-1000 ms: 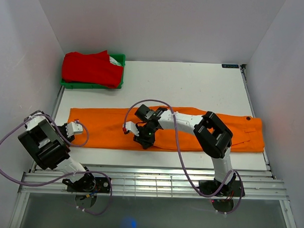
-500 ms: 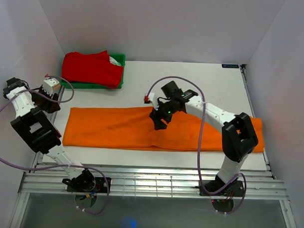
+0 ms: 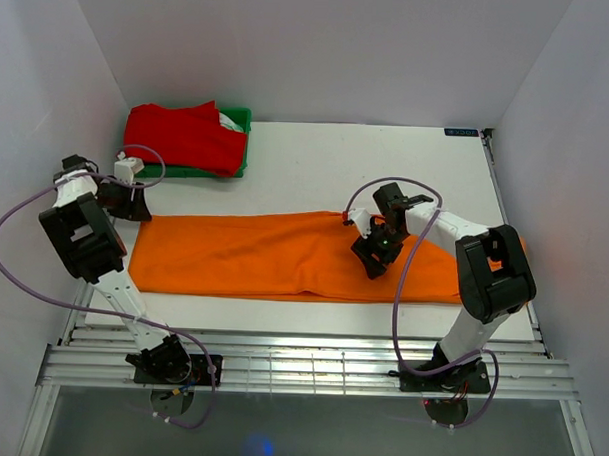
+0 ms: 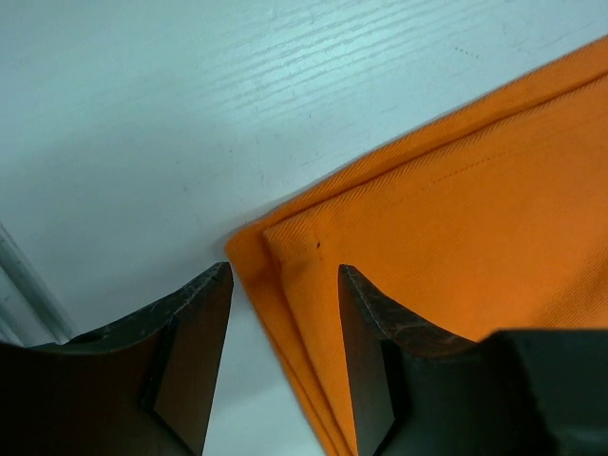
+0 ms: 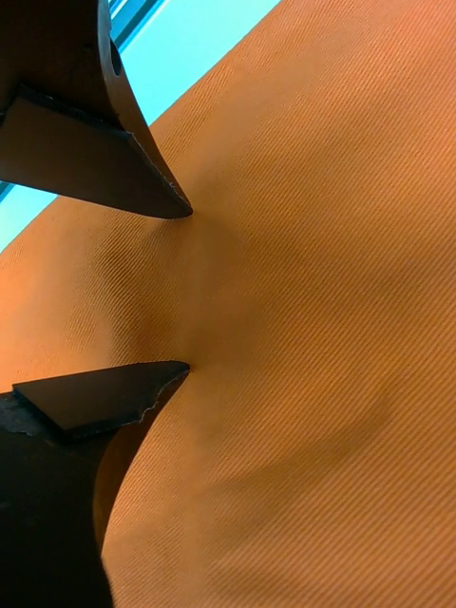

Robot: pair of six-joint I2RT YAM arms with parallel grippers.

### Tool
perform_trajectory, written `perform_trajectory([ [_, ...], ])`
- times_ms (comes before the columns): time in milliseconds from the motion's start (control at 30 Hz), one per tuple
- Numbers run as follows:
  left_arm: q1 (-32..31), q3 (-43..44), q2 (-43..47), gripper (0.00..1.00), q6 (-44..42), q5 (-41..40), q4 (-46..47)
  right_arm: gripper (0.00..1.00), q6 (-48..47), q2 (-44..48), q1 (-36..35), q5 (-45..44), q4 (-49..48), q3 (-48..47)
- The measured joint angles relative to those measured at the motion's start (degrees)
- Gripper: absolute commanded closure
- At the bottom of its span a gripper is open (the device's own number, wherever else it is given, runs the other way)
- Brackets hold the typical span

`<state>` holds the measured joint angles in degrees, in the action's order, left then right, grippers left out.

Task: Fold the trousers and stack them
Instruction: Fold the trousers

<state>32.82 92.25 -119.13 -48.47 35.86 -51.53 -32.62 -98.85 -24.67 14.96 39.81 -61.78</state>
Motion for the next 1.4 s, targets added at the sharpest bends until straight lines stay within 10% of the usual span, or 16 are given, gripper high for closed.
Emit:
perform_trajectory([
  [300,-1.64,0.0,-2.38,0.5,2.99,-1.4,2.05,0.34,-2.05,0.63,0.7,-0.72,0.13,0.61],
  [533,-2.27,-0.02,-2.38,0.93,4.11,-1.6,3.28,0.37,-2.4,0.63,0.94,-0.79,0.13,0.61],
  [933,-2.21,-0.7,-2.38,0.57,3.48,-1.11,2.54,0.38,-2.43,0.52,1.03,-1.05,0.13,0.59],
  [1067,-2.25,-0.74,-2.38,0.69,3.5,-1.29,2.45,0.38,-2.47,0.52,1.03,-1.03,0.15,0.59],
  [1167,-2.25,-0.96,-2.38,0.99,3.52,-1.6,2.62,0.39,-2.54,0.5,1.03,-1.05,0.15,0.59],
  [1400,-1.51,-0.98,-2.38,1.0,3.63,-2.1,2.36,0.41,-2.58,0.46,1.16,-1.27,0.13,0.59],
])
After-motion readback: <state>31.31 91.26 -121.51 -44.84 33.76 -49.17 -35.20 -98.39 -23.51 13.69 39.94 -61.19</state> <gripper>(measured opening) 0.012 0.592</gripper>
